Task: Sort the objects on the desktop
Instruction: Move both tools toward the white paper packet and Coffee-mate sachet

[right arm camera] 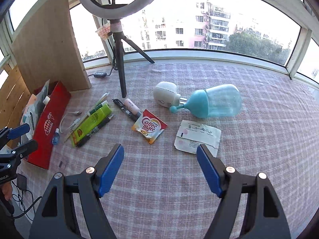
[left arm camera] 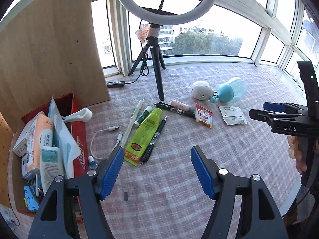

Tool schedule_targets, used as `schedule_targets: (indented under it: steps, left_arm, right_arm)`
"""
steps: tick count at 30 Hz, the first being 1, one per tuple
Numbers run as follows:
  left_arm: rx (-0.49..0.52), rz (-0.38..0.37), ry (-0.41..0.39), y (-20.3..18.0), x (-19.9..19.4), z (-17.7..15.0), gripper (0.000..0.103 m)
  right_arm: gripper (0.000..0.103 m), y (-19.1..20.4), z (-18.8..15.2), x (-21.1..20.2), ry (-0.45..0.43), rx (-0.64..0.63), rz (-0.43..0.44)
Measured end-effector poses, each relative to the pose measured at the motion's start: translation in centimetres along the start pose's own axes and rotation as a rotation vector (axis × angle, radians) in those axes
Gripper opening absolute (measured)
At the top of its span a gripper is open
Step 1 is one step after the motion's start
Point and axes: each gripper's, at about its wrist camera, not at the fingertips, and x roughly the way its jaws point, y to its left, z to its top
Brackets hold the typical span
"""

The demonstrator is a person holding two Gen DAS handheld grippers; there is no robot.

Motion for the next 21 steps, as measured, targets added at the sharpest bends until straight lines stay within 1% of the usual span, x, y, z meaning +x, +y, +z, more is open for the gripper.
schedule_targets:
  steps: [3, 7, 9, 15, 18, 21]
  left_arm:
    - [0.056, -0.032, 0.033, -3.3, 3.1, 1.2, 0.07]
    - [0.094, -0.065, 0.09, -6.2, 7.5, 2.8, 0.07]
    - [0.102, -0.07, 0.125, -7.1, 9.7, 3.4, 0.07]
    - [0.081, -0.079, 0.191, -7.2, 14.2, 4.5, 0.07]
    - [0.083, -0.084, 0.209, -7.2, 15.4, 4.7, 0.07]
    - [0.084, -0.094, 0.219, -7.3, 16.2, 4.8, 0.07]
  right_arm:
    - [0.075, -3.5, -0.1, 1.7, 0.044, 0.046, -0.037]
    - [0.075, -6.9, 0.0, 4.3, 0.101, 0.109, -0.038]
    - [0.075, -7.9, 0.3, 5.4, 0.12, 0.131, -0.027]
    - [0.075, -9.7, 1.0, 8.6, 0.162, 0.185, -0.015]
    - [0.075, -9.9, 1.3, 10.2, 0.193, 0.221, -0.004]
    - [0.075, -9.3, 1.8, 11.4, 0.234, 0.221, -0.008]
